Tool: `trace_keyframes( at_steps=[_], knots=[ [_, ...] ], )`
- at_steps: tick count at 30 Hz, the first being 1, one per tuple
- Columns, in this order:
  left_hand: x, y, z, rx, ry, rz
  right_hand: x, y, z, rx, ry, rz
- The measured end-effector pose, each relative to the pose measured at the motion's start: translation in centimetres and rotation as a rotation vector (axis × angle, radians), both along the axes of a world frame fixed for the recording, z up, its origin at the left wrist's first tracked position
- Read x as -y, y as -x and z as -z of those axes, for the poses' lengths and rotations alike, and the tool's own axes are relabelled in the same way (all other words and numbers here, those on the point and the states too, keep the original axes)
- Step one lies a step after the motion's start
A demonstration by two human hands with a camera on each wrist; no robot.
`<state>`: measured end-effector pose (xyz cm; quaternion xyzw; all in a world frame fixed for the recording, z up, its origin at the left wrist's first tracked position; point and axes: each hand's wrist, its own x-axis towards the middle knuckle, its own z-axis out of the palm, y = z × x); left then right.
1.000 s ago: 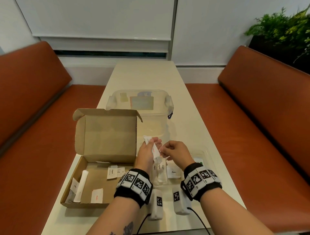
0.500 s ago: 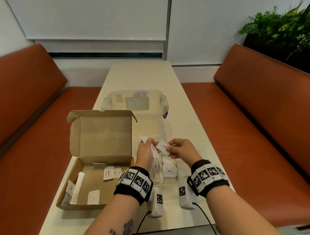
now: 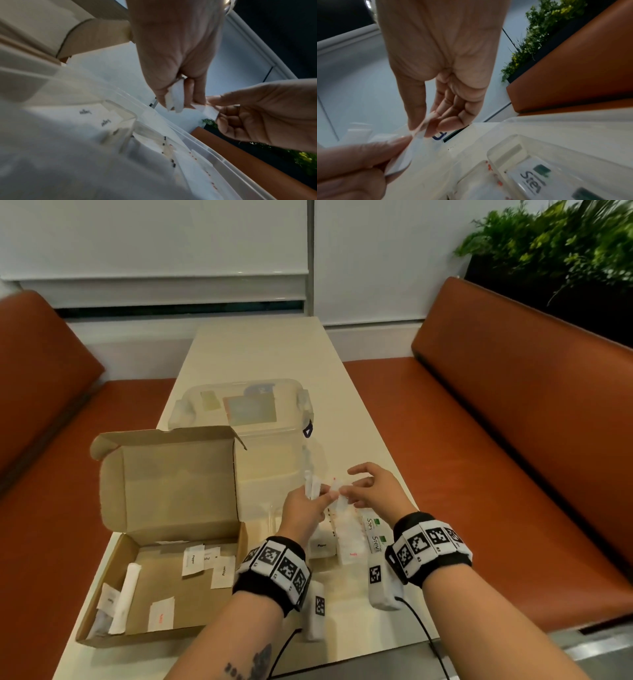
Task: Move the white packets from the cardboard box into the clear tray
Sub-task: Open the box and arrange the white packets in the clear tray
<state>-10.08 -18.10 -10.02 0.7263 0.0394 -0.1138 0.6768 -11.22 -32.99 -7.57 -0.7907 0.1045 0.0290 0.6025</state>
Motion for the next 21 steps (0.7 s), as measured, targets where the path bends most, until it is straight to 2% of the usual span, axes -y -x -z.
trace_keyframes(
  at_steps=[3, 7, 10, 12, 14, 17, 21],
  knots=[
    [0.5, -0.1, 0.1, -0.013, 0.041, -0.043, 0.3, 0.4, 0.7, -0.057, -0.078, 0.02],
    [0.9, 0.1, 0.4, -0.039, 0.08, -0.042, 0.8, 0.4, 0.8, -0.008, -0.045, 0.033],
    [0.7, 0.0, 0.6, -0.064, 0.124, -0.095, 1.3, 0.4, 0.4, -0.006, 0.212, -0.029],
    [0.4, -0.4, 0.7, -0.114, 0.211, -0.15, 1.2, 0.6, 0.2, -0.051, 0.501, -0.176],
    [0.1, -0.6, 0.8, -0.177, 0.317, -0.19, 0.7, 1.0, 0.3, -0.113, 0.687, -0.315],
    [-0.3, -0.5, 0.9, -0.206, 0.365, -0.195, -0.3, 1.6, 0.8, -0.185, 0.801, -0.44],
    [-0.7, -0.3, 0.6, -0.212, 0.4, -0.196, -0.9, 1.8, 1.5, -0.178, 0.873, -0.481]
  ],
)
